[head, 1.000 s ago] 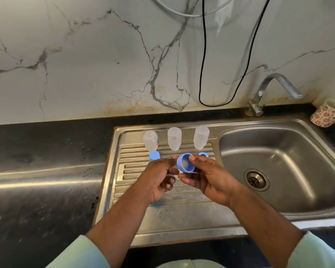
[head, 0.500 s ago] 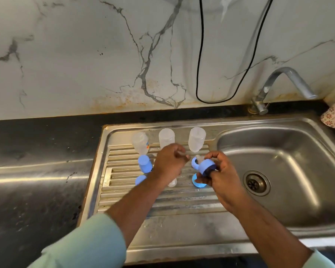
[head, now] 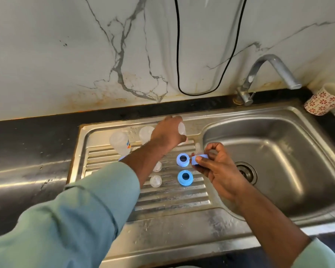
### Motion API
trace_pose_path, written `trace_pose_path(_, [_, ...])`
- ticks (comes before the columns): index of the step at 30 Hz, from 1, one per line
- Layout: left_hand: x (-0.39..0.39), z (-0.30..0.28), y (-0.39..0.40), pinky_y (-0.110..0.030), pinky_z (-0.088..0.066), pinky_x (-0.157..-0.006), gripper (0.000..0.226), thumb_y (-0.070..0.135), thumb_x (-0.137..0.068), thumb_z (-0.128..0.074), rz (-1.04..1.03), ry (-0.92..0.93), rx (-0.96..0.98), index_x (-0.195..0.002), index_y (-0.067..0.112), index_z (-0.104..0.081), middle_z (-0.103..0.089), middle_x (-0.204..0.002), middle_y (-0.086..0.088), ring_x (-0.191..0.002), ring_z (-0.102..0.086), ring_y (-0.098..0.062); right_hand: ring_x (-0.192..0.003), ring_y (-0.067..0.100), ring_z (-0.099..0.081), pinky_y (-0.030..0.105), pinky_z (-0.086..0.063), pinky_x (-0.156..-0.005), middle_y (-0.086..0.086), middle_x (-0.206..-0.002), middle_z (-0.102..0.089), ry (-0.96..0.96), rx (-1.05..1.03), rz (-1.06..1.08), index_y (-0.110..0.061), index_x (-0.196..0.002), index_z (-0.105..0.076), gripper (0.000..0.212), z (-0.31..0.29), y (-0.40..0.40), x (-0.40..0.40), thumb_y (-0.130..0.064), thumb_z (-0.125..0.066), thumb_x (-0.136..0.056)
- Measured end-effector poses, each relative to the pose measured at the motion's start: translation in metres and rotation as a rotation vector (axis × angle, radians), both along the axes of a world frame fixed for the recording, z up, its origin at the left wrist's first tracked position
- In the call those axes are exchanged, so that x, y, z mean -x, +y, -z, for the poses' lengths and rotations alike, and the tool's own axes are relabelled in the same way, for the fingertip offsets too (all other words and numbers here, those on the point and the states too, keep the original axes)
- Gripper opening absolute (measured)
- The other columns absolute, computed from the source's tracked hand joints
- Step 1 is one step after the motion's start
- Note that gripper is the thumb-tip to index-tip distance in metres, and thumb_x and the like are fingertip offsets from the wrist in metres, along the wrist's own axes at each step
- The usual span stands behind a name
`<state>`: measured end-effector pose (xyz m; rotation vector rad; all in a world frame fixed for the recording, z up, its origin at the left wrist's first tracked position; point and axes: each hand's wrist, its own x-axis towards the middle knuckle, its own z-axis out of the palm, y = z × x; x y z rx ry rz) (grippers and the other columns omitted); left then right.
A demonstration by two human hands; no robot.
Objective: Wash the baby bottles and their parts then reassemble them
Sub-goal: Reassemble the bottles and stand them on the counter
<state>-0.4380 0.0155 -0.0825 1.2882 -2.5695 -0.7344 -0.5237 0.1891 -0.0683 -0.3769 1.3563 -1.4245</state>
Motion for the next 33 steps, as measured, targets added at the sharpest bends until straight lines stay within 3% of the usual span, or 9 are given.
trace_pose_path(3, [-0.033,-0.026,0.015,-0.022,-0.044,-0.072,0.049,0.041,-0.074,-0.083,-0.166,0.305,-0.092,-0.114,0.023,-0.061,-0.062,-0.106,0.007,-0.097,-0.057,-0.011,-0.105,0.028,-0.065,0.034,-0.055,-0.089,0.017,-0.114,-0.065,0.157,0.01,-0.011,-0.021,-0.116,-0.054,0.052,-0.005,0.002,0.0,0.011,-0.069,-0.078])
trace_pose_path(5, [-0.064,-0.046,0.034,-0.014,-0.045,-0.064,0.045,0.041,-0.072,-0.085,-0.315,0.526,-0.22,-0.107,0.024,-0.063,-0.064,-0.1,0.011,-0.09,-0.06,-0.004,-0.099,0.021,-0.067,0.023,-0.055,-0.077,0.004,-0.103,-0.071,0.277,0.052,0.025,-0.021,-0.107,-0.064,0.045,-0.015,0.007,-0.003,0.01,-0.072,-0.075])
trace_pose_path(8, [-0.112,-0.063,0.066,-0.023,-0.052,-0.06,0.053,0.028,-0.065,-0.088,-0.442,0.893,-0.575,-0.109,0.02,-0.06,-0.068,-0.109,-0.005,-0.091,-0.068,-0.018,-0.093,0.009,-0.067,0.016,-0.054,-0.072,-0.006,-0.101,-0.07,0.487,0.241,0.143,-0.023,-0.098,-0.062,0.039,-0.034,0.018,-0.01,0.007,-0.075,-0.076])
trace_pose_path(10, [-0.14,-0.064,0.087,-0.02,-0.054,-0.061,0.063,0.015,-0.064,-0.09,-0.395,0.853,-0.536,-0.113,0.026,-0.051,-0.065,-0.109,-0.001,-0.093,-0.067,-0.017,-0.095,0.005,-0.065,0.012,-0.051,-0.072,-0.011,-0.107,-0.065,0.705,0.285,0.084,-0.031,-0.099,-0.059,0.041,-0.04,0.02,-0.014,0.0,-0.077,-0.078])
trace_pose_path(13, [-0.165,-0.05,0.109,-0.018,-0.053,-0.071,0.077,0.011,-0.067,-0.09,-0.324,0.697,-0.451,-0.121,0.039,-0.042,-0.057,-0.113,0.006,-0.102,-0.061,-0.015,-0.084,0.011,-0.061,0.007,-0.045,-0.064,-0.014,-0.091,-0.063,1.022,-0.011,-0.303,-0.031,-0.093,-0.062,0.034,-0.035,0.016,-0.021,-0.016,-0.084,-0.072])
trace_pose_path(19, [-0.194,-0.04,0.128,-0.024,-0.047,-0.088,0.071,0.021,-0.068,-0.09,-0.225,0.59,-0.306,-0.111,0.059,-0.047,-0.052,-0.116,0.017,-0.108,-0.053,-0.007,-0.099,0.017,-0.069,0.033,-0.058,-0.086,0.002,-0.111,-0.07,0.627,0.323,-0.196,-0.016,-0.105,-0.065,0.044,-0.085,0.029,-0.058,0.004,-0.081,-0.07])
trace_pose_path(22, [-0.206,-0.044,0.136,-0.012,-0.043,-0.083,0.073,0.021,-0.065,-0.09,-0.129,0.554,-0.138,-0.111,0.057,-0.046,-0.048,-0.114,0.025,-0.108,-0.049,0.003,-0.102,0.016,-0.068,0.04,-0.058,-0.088,-0.001,-0.112,-0.071,0.749,0.366,-0.349,-0.021,-0.107,-0.066,0.045,-0.103,0.036,-0.081,0.0,-0.082,-0.07])
trace_pose_path(26, [-0.216,-0.045,0.143,0.005,-0.037,-0.078,0.074,0.023,-0.069,-0.089,-0.04,0.515,-0.09,-0.114,0.056,-0.04,-0.049,-0.112,0.039,-0.106,-0.048,0.018,-0.109,0.009,-0.064,0.027,-0.054,-0.092,-0.009,-0.119,-0.067,0.869,0.402,-0.471,-0.028,-0.11,-0.064,0.05,-0.109,0.047,-0.096,-0.002,-0.081,-0.071])
trace_pose_path(33, [-0.227,-0.047,0.16,-0.009,-0.046,-0.084,0.073,0.027,-0.068,-0.09,0.073,0.545,-0.214,-0.124,0.049,-0.05,-0.061,-0.115,0.029,-0.107,-0.055,0.009,-0.111,0.007,-0.063,0.02,-0.052,-0.093,-0.007,-0.119,-0.066,1.011,0.372,-0.615,-0.02,-0.117,-0.065,0.052,-0.11,0.063,-0.104,-0.001,-0.082,-0.072])
